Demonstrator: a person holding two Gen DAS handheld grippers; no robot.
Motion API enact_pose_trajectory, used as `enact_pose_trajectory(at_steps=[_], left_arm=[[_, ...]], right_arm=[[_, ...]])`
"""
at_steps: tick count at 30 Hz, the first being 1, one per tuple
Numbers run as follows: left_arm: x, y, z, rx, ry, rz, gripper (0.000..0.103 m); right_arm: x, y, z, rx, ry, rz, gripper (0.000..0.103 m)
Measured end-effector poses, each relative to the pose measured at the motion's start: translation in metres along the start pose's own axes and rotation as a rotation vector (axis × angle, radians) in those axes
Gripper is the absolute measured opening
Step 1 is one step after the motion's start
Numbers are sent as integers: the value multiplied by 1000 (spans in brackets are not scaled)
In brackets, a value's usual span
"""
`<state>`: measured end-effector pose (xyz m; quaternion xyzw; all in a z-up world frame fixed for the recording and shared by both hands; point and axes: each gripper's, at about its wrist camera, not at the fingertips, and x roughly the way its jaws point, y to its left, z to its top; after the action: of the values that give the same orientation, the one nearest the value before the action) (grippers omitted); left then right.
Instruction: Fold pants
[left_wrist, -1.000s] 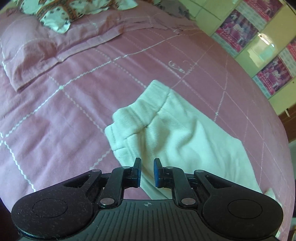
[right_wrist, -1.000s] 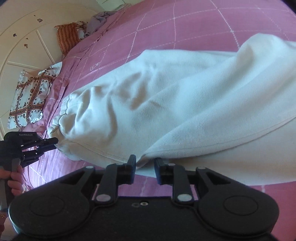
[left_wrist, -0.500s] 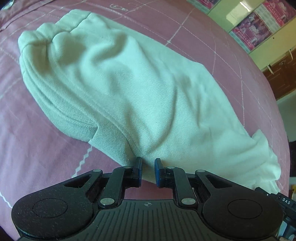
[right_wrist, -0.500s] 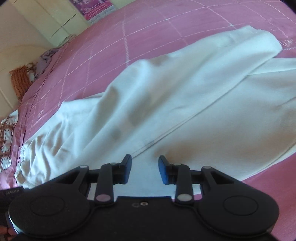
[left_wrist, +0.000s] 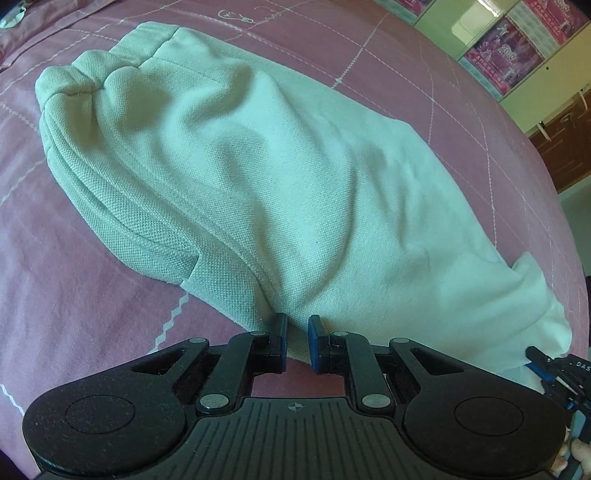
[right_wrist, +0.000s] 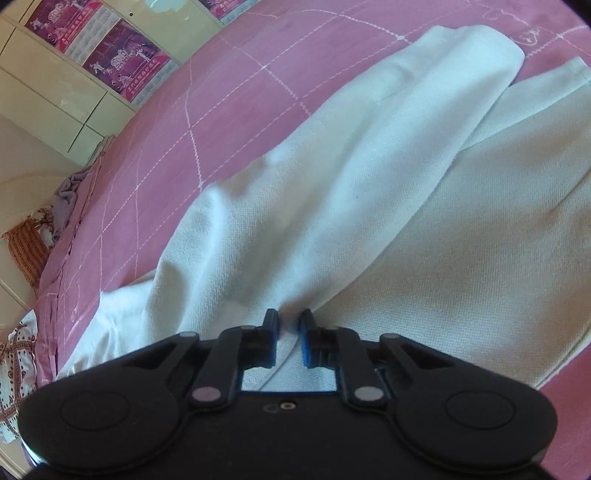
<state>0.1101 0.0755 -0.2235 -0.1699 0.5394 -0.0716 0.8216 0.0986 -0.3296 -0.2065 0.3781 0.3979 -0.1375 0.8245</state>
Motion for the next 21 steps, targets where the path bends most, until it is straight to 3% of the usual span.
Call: enact_pose_trajectory(at_steps=[4,9,13,16,21], left_arm=[[0,-14,-4,60,-17,47,14],[0,-15,-1,77,-17,50,14],[-2,-14,1,82,-17,54,14],[-5,-23,2,89,-19,62,15],[-18,-49,-1,135,-59,32,15]], right_arm=[[-35,7,-9,-117,-42,-19,5],[-85,9,-32,-182,-73,27,5],[-47,-17,-50,-195,44,-81,5],[-59,-13,-39,-173,16,-40,27],[-87,-34,-16,-147,-44,-40,30]])
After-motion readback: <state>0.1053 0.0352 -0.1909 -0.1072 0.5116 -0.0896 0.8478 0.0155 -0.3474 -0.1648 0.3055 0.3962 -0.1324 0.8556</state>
